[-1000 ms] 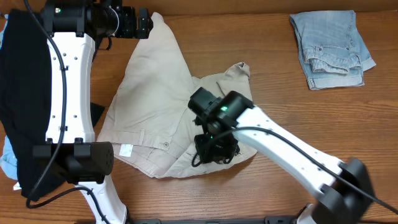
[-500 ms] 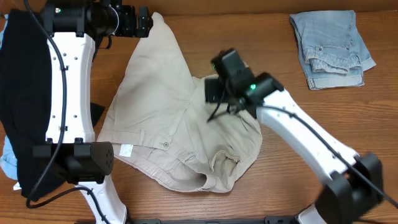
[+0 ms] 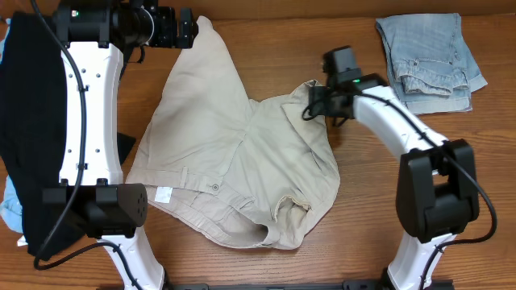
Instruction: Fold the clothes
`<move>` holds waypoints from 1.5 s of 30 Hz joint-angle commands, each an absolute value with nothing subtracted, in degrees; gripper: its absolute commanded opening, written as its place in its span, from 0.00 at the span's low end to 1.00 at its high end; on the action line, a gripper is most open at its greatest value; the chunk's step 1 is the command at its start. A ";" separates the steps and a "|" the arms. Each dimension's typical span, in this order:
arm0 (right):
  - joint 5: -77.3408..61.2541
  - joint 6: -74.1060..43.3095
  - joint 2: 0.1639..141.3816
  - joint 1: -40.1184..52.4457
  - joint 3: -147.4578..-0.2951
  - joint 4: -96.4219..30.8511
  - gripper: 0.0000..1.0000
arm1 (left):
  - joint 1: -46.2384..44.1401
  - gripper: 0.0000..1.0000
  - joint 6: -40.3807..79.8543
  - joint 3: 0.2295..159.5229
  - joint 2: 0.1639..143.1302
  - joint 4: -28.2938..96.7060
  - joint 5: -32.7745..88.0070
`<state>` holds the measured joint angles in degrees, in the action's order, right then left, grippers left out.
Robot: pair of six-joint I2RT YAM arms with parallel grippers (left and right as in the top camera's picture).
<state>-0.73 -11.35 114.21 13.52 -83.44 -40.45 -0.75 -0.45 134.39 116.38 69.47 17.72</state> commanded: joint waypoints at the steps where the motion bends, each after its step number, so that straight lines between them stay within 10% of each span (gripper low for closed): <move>1: -12.95 -4.03 115.98 10.81 -83.18 -41.78 0.73 | -1.21 1.00 -1.74 133.97 116.90 69.41 17.39; 10: -20.69 0.23 119.28 9.63 -82.87 -42.48 0.70 | -1.21 1.00 -1.76 133.97 116.90 69.47 17.39; 20: -20.64 -1.28 118.32 6.90 -85.06 -43.33 0.04 | -1.19 1.00 -1.74 133.97 116.90 69.89 17.39; 45: -2.57 -13.78 104.51 -9.19 -83.88 -73.34 0.04 | -1.26 1.00 -1.74 133.84 116.90 70.72 17.43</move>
